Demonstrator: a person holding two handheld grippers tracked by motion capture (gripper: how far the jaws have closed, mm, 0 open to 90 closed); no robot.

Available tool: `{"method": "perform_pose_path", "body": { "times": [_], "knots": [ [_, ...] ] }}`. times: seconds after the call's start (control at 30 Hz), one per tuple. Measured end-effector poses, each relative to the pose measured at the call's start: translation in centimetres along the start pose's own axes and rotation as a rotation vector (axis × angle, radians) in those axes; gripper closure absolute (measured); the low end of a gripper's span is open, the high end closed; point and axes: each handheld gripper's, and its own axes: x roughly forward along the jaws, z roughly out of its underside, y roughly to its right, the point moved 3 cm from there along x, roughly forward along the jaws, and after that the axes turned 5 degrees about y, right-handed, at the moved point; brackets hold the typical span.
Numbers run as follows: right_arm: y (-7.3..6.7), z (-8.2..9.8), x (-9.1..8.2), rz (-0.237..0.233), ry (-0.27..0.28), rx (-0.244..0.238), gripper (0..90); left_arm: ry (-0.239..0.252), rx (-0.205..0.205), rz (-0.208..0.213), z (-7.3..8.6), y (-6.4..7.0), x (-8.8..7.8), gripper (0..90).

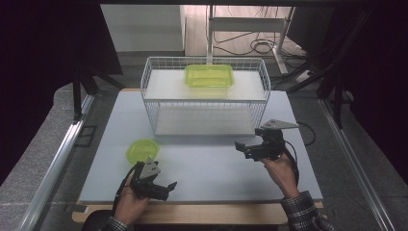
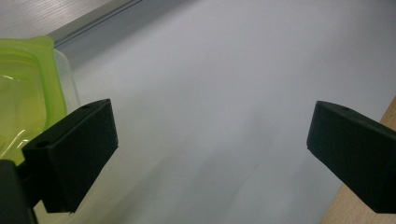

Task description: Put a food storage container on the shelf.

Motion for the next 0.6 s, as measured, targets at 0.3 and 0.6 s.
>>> {"method": "perform_pose_path", "body": {
  "times": [0.3, 0.6],
  "knots": [
    [-0.5, 2.2, -0.4, 0.027, -0.005, -0.019, 0.0, -0.007, 0.009, 0.001, 0.0, 0.0, 0.0, 1.8],
    [-0.7, 4.8, -0.8, 0.047, -0.028, -0.032, 0.0, 0.003, 0.016, -0.002, -0.1, 0.1, -0.1, 1.6]
  ]
}}
